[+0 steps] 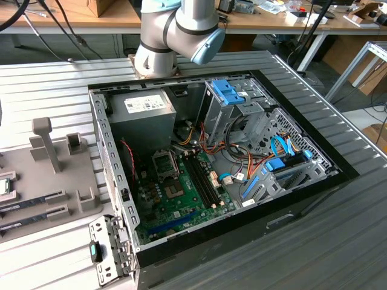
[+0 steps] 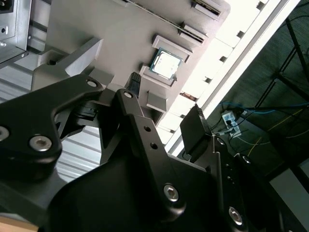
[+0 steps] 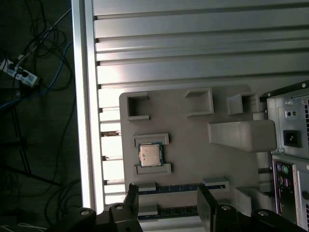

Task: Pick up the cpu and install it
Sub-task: 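Pick up the cpu and move it towards the insertion slot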

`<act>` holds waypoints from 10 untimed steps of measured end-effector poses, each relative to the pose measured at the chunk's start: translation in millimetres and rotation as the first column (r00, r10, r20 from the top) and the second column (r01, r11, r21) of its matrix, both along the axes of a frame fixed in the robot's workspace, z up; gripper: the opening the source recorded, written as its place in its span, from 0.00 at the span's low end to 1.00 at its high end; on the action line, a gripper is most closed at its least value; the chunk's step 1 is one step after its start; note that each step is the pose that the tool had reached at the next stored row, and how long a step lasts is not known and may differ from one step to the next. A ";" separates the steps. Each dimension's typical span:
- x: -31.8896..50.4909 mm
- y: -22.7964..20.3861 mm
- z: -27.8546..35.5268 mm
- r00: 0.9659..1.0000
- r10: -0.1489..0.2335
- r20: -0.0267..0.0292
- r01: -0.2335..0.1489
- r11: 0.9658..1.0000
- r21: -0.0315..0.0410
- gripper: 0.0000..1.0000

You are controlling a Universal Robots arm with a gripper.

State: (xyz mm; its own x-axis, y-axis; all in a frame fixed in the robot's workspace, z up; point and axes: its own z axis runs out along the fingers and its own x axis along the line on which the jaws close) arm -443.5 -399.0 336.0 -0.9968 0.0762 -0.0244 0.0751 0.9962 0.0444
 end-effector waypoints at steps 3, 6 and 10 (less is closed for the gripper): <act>0.0 0.0 -0.4 1.000 0.000 0.000 0.000 1.000 0.000 0.60; 0.0 0.0 -1.1 1.000 0.000 0.000 0.000 1.000 0.000 0.60; 0.0 0.0 -2.0 1.000 0.000 0.000 0.000 1.000 0.000 0.60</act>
State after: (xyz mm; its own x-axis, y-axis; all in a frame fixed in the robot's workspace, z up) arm -443.5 -399.0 334.1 -0.9968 0.0762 -0.0244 0.0751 0.9962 0.0444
